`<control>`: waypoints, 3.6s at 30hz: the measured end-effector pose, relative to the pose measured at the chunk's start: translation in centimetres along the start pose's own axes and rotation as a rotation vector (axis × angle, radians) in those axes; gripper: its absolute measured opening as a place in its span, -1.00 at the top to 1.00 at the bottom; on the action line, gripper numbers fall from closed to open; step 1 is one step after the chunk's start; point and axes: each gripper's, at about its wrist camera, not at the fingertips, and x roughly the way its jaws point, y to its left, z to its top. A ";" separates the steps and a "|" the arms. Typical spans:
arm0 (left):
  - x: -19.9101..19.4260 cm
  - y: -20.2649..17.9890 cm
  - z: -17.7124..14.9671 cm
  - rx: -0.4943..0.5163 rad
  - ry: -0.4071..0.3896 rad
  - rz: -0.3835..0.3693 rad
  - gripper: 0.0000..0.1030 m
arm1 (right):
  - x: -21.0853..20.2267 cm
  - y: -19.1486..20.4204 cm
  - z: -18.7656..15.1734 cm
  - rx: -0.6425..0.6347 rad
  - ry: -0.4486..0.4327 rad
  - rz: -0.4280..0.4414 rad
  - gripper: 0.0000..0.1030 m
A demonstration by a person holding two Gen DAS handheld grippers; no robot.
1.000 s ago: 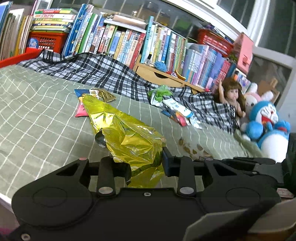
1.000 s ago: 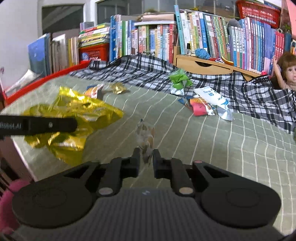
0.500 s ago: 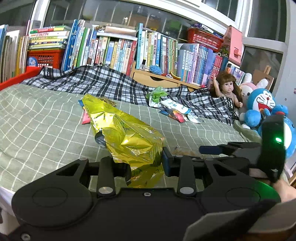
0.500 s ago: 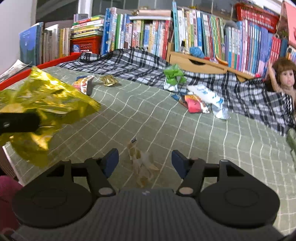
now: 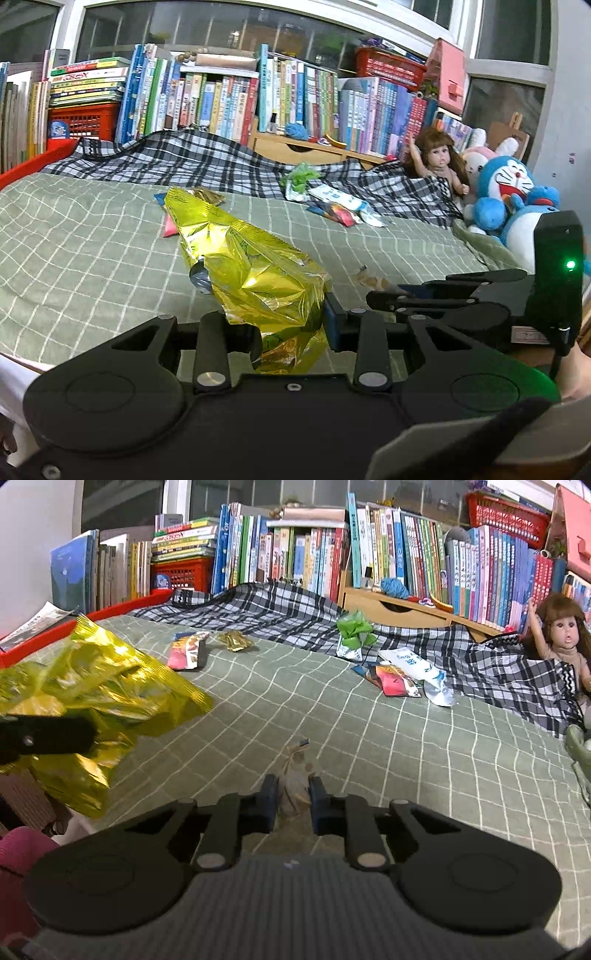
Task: Collect trash
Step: 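Grasp the small brown scrap with the right tool while the left tool holds the foil bag, then lower both tools into the bin and open them to drop bag and scrap, then raise both open tools back over the bed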
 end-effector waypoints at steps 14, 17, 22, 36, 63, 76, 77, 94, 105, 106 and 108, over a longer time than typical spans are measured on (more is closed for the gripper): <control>-3.7 -1.2 -4.0 0.006 0.085 -0.094 0.37 | -6.1 3.2 -3.5 0.060 -0.040 0.052 0.57; -5.0 -1.2 -5.3 0.001 0.109 -0.105 0.37 | -7.0 3.7 -4.8 0.080 -0.038 0.082 0.57; -7.1 -1.0 -7.4 -0.009 0.146 -0.107 0.37 | -8.1 4.0 -7.1 0.140 -0.010 0.124 0.57; -5.1 0.0 -12.6 -0.023 0.374 -0.069 0.37 | -6.8 4.2 -13.1 0.238 0.137 0.131 0.57; 1.2 1.9 -17.1 -0.050 0.615 -0.008 0.32 | -1.5 5.5 -15.4 0.259 0.286 0.148 0.55; 1.5 1.2 -16.6 -0.051 0.603 -0.027 0.23 | -1.0 5.1 -15.6 0.284 0.291 0.167 -0.11; 1.6 1.2 -16.6 -0.051 0.601 -0.027 0.16 | -0.9 5.1 -15.6 0.284 0.290 0.168 -0.17; -1.6 1.7 -10.4 -0.010 0.349 0.027 -0.62 | -4.3 3.4 -11.8 0.259 0.147 0.177 -0.44; -1.9 3.1 -0.7 0.024 0.090 0.086 -0.72 | -6.8 1.2 -4.2 0.145 -0.064 0.095 -0.63; -1.6 3.3 0.3 0.023 0.067 0.096 -0.74 | -6.9 0.9 -3.6 0.143 -0.077 0.081 -0.64; -0.7 4.0 2.1 0.010 0.029 0.114 -0.76 | -6.8 0.1 -2.4 0.138 -0.108 0.046 -0.69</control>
